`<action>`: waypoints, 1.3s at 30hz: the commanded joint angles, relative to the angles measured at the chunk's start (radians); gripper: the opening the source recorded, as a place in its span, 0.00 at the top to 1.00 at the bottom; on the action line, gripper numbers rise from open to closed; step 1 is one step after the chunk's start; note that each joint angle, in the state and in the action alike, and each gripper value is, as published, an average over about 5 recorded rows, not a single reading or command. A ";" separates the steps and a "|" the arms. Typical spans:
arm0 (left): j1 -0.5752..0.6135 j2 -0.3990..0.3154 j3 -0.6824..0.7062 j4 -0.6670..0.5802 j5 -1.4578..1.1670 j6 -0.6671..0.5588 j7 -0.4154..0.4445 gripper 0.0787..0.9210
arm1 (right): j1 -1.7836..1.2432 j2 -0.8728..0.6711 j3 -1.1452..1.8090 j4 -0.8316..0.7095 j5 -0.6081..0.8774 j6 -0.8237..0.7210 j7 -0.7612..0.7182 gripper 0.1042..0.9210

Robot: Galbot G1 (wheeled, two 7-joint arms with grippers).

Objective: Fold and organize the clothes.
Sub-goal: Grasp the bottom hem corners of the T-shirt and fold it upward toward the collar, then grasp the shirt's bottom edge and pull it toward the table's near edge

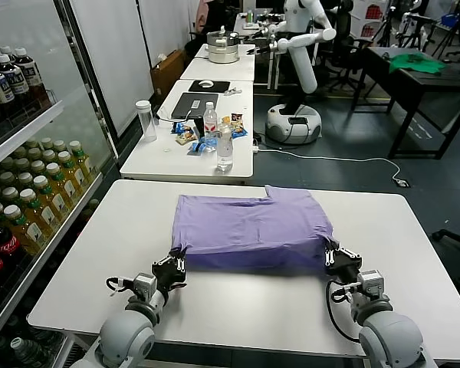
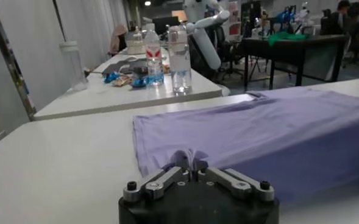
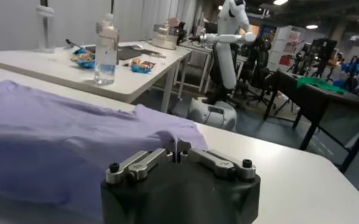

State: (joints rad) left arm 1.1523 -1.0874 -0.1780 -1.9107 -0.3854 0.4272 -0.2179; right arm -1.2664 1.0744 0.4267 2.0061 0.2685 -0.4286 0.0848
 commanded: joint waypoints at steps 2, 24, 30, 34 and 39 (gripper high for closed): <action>-0.070 -0.013 0.018 0.074 0.040 0.000 -0.002 0.85 | 0.033 0.002 -0.026 -0.043 -0.066 0.007 -0.019 0.84; -0.023 -0.093 0.008 0.113 0.037 0.014 -0.060 0.14 | -0.055 0.027 0.114 -0.065 0.051 -0.125 0.034 0.14; -0.045 -0.101 0.010 0.152 0.016 0.031 -0.079 0.12 | -0.012 0.027 0.055 -0.116 0.068 -0.150 0.039 0.12; -0.044 -0.102 0.007 0.153 0.002 0.035 -0.091 0.12 | -0.001 0.028 0.034 -0.142 0.086 -0.150 0.041 0.13; -0.030 -0.102 0.003 0.135 -0.023 0.041 -0.094 0.25 | -0.005 0.028 0.023 -0.135 0.138 -0.149 0.040 0.26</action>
State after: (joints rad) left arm 1.1212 -1.1810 -0.1740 -1.7911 -0.3792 0.4571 -0.2993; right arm -1.2897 1.1002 0.4686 1.9080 0.3638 -0.5449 0.1205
